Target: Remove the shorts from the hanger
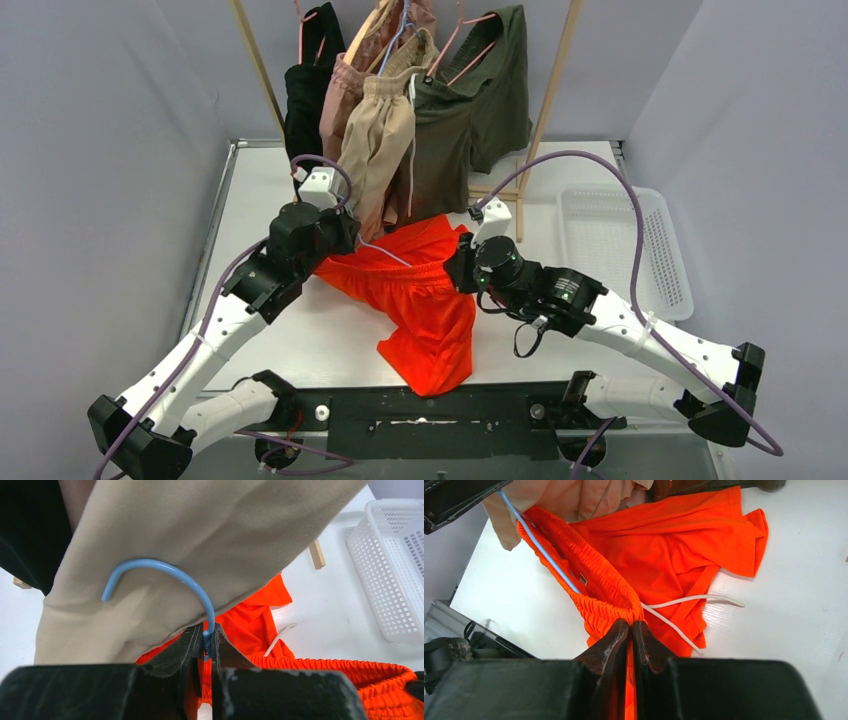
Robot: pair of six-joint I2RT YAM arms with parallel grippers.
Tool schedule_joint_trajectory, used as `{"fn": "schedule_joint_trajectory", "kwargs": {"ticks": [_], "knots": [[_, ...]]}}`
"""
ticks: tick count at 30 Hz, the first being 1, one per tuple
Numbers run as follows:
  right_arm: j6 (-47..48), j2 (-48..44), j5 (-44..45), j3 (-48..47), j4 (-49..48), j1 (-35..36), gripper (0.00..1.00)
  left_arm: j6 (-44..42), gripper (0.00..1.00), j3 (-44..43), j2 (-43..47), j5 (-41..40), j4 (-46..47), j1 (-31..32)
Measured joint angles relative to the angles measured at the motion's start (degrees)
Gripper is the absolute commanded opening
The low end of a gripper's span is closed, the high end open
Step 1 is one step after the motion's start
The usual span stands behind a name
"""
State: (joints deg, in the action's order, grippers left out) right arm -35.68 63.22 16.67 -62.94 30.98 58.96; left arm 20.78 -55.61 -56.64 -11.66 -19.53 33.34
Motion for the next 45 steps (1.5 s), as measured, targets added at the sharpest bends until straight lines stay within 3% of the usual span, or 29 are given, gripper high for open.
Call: {"fn": "schedule_joint_trajectory", "kwargs": {"ticks": [7,13,29,36,42,45], "knots": [[-3.2,-6.4,-0.2,6.3,-1.9,-0.2,0.00,0.6,0.00,0.0,0.0,0.2,-0.4,-1.9],[-5.7,-17.6,-1.7,17.4,-7.3,-0.8,0.00,2.6,0.00,0.0,0.0,0.6,-0.5,-3.5],[-8.2,-11.4,-2.1,18.3,-8.5,-4.1,0.00,2.8,0.00,1.5,2.1,3.0,-0.1,-4.7],[-9.3,-11.0,0.0,25.1,-14.1,-6.3,0.00,3.4,0.00,2.5,3.3,3.1,-0.3,-4.7],[-10.3,-12.4,-0.8,27.6,-17.5,-8.3,0.11,4.0,0.00,4.0,5.3,4.1,0.3,-4.7],[-9.9,-13.0,-0.6,27.6,-17.2,-8.3,0.22,3.6,0.00,4.6,5.4,7.4,2.0,-4.7]]}}
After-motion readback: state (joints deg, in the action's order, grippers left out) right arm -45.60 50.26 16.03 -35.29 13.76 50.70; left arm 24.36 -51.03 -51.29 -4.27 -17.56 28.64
